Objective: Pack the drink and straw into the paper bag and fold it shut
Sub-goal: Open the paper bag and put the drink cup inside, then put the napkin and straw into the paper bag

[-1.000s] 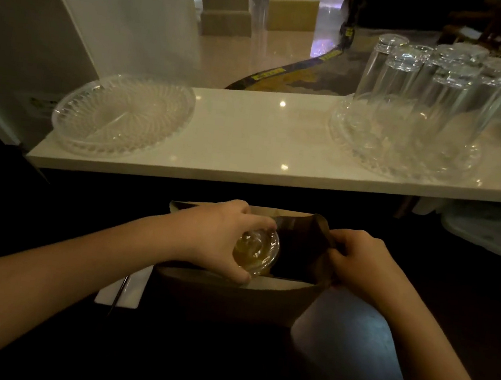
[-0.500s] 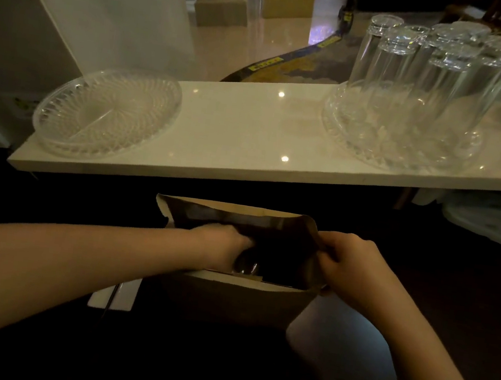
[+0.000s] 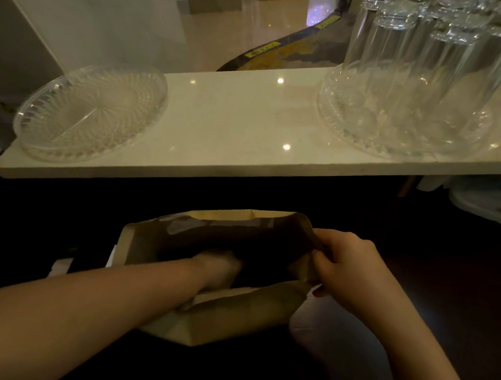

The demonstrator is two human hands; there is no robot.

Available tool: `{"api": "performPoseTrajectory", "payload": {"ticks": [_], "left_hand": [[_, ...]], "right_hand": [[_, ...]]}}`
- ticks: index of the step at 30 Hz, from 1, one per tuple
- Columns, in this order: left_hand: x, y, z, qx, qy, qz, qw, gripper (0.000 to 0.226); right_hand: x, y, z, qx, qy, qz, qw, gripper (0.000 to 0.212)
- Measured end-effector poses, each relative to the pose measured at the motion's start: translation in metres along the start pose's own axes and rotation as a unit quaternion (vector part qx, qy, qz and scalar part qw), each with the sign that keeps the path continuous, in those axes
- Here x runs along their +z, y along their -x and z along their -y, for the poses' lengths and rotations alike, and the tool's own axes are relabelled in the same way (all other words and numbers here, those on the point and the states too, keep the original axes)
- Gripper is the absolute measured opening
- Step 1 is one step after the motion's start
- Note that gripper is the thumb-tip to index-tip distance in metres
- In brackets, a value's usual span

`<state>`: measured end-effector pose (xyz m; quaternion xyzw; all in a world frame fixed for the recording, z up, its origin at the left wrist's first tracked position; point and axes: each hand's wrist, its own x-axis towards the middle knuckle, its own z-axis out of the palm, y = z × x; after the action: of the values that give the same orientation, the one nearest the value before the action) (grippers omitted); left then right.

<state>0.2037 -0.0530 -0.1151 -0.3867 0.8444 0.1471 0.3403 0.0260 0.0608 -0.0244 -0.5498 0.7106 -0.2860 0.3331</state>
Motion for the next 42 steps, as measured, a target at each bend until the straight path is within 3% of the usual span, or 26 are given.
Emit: {"api": "performPoseTrajectory", "payload": {"ticks": [10,14,17,20,23,25,26,27,29,31,34,37,42], "left_hand": [[-0.007,0.009,0.006,-0.002,0.05,0.009,0.999,0.038],[-0.028,0.033,0.018,0.059,0.118,0.001,0.991,0.059],[-0.051,0.062,0.03,0.137,0.19,-0.023,0.972,0.061],[-0.066,0.102,0.052,0.222,0.395,-0.02,0.891,0.055],[-0.061,0.144,0.096,0.269,0.578,-0.157,0.754,0.045],[-0.043,0.138,0.129,0.188,0.669,-0.309,0.649,0.035],[-0.028,0.128,0.145,0.103,0.687,-0.363,0.621,0.029],[-0.008,0.114,0.16,-0.001,0.673,-0.388,0.629,0.027],[0.038,0.081,0.185,-0.195,0.587,-0.344,0.707,0.029],[0.081,0.055,0.199,-0.285,0.507,-0.306,0.754,0.038],[0.125,0.035,0.206,-0.332,0.457,-0.253,0.785,0.06],[0.152,0.027,0.2,-0.363,0.449,-0.189,0.794,0.068],[0.17,0.025,0.191,-0.424,0.381,-0.233,0.788,0.057]], "right_hand": [[0.0,-0.001,0.002,-0.003,-0.009,0.007,1.0,0.031],[-0.001,-0.004,0.003,-0.001,-0.023,0.022,0.999,0.033],[0.001,-0.008,0.005,0.002,-0.017,0.029,0.999,0.031],[0.003,-0.01,0.007,0.008,-0.015,0.028,0.999,0.029],[0.007,-0.012,0.013,0.008,-0.008,0.028,1.0,0.027],[0.004,-0.014,0.013,0.014,-0.007,0.015,1.0,0.025],[0.005,-0.014,0.015,0.015,-0.006,0.015,1.0,0.024],[0.008,-0.015,0.017,0.017,-0.006,0.018,1.0,0.024],[0.013,-0.016,0.022,0.018,-0.007,0.023,1.0,0.024],[0.018,-0.017,0.026,0.016,-0.007,0.022,1.0,0.025],[0.024,-0.017,0.028,0.014,-0.002,0.018,1.0,0.024],[0.025,-0.014,0.027,0.012,0.008,0.007,1.0,0.026],[0.023,-0.008,0.02,0.02,-0.003,-0.004,1.0,0.028]]}}
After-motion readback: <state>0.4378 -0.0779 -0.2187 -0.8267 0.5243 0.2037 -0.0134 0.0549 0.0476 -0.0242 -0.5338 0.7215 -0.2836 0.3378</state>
